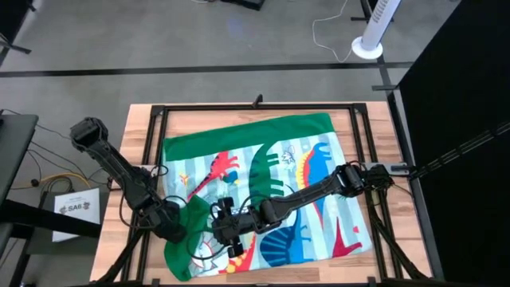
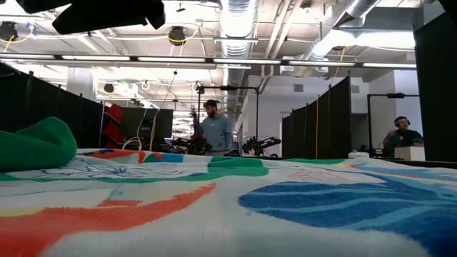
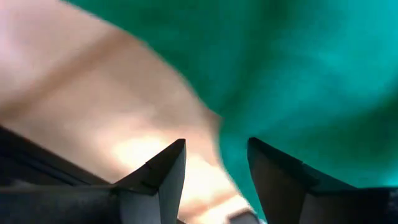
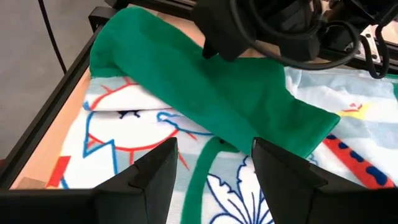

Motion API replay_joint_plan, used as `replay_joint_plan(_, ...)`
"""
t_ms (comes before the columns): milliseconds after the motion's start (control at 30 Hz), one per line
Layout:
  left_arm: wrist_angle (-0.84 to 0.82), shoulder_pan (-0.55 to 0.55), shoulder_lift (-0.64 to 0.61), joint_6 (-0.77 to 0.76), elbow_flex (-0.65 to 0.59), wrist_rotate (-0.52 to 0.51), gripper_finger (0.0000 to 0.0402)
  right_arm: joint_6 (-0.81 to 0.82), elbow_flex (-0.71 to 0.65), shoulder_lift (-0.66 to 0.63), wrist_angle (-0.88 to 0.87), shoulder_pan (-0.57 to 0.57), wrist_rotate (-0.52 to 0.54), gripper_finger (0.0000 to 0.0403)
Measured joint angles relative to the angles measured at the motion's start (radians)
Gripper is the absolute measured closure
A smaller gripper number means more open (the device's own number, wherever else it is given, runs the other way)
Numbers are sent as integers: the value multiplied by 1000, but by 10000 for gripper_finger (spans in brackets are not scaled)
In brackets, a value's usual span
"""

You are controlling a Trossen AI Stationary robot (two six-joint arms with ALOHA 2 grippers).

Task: Roll towel
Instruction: Roll the multicolor dinosaur print towel

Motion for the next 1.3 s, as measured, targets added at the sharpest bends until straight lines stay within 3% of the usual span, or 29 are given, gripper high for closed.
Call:
replay_joint_plan(667, 128, 2, 6, 12, -41, -21, 244, 14, 0, 0, 3, -24, 1, 207)
replay_joint_plan(900, 81, 1, 8, 5, -15, -101, 244, 36, 1, 0, 23, -39, 1, 207)
replay_joint_plan(967, 87, 3, 13, 23, 13, -206, 244, 39, 1, 0, 23, -40, 2, 207)
replay_joint_plan(1033, 68, 6, 9, 26, 32, -244, 244, 40, 1, 0, 25, -42, 2, 207)
replay_joint_plan(1300, -39, -4, 11, 33, 57, -246, 244, 40, 1, 0, 35, -57, 2, 207)
